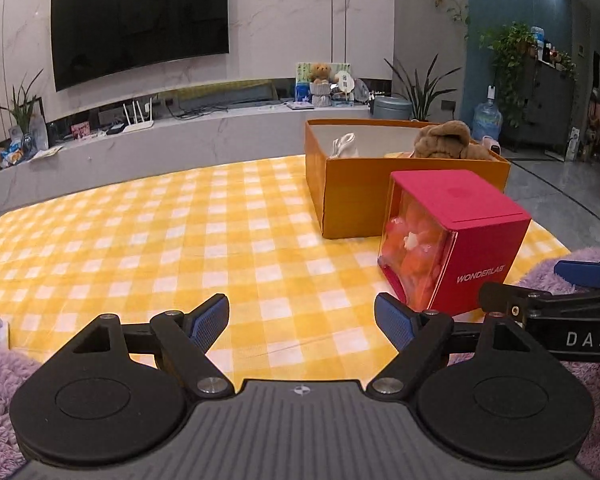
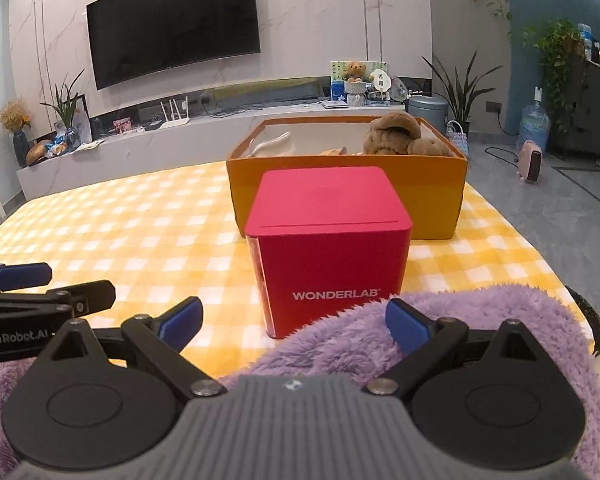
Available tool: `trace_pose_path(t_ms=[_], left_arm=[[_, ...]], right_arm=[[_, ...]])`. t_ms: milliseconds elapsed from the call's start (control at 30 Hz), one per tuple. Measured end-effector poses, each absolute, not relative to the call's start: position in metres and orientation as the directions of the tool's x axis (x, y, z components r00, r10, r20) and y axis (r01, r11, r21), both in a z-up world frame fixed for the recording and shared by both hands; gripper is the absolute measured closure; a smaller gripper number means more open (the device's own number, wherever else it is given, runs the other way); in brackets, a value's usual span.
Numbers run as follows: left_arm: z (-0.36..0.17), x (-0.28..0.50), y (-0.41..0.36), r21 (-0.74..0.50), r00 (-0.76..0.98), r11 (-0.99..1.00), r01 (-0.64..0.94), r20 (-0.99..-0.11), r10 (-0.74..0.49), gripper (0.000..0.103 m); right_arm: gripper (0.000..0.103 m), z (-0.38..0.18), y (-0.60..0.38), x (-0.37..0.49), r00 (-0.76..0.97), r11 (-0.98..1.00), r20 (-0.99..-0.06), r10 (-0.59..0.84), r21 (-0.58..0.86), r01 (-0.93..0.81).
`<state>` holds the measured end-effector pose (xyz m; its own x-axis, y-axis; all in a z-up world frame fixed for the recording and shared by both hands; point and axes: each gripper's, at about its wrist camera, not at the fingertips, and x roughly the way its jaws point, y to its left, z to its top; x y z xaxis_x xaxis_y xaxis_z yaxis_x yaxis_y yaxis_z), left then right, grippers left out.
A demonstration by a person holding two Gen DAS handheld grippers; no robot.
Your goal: Organize soft objects
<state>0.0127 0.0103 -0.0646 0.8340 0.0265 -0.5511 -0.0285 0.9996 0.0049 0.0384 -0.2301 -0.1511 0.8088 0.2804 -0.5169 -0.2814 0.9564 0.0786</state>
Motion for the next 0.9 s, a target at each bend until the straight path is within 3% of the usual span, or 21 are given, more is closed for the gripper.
trace_pose_path(t_ms=[900], left_arm=[[-0.055, 0.013, 0.014, 0.004, 0.832, 0.999, -0.05, -0.553, 0.044, 0.006]], right_arm=[[0.007, -0.15, -0.229, 0.036, 0.815, 0.96, -0.515, 0.267, 0.066, -0.273]])
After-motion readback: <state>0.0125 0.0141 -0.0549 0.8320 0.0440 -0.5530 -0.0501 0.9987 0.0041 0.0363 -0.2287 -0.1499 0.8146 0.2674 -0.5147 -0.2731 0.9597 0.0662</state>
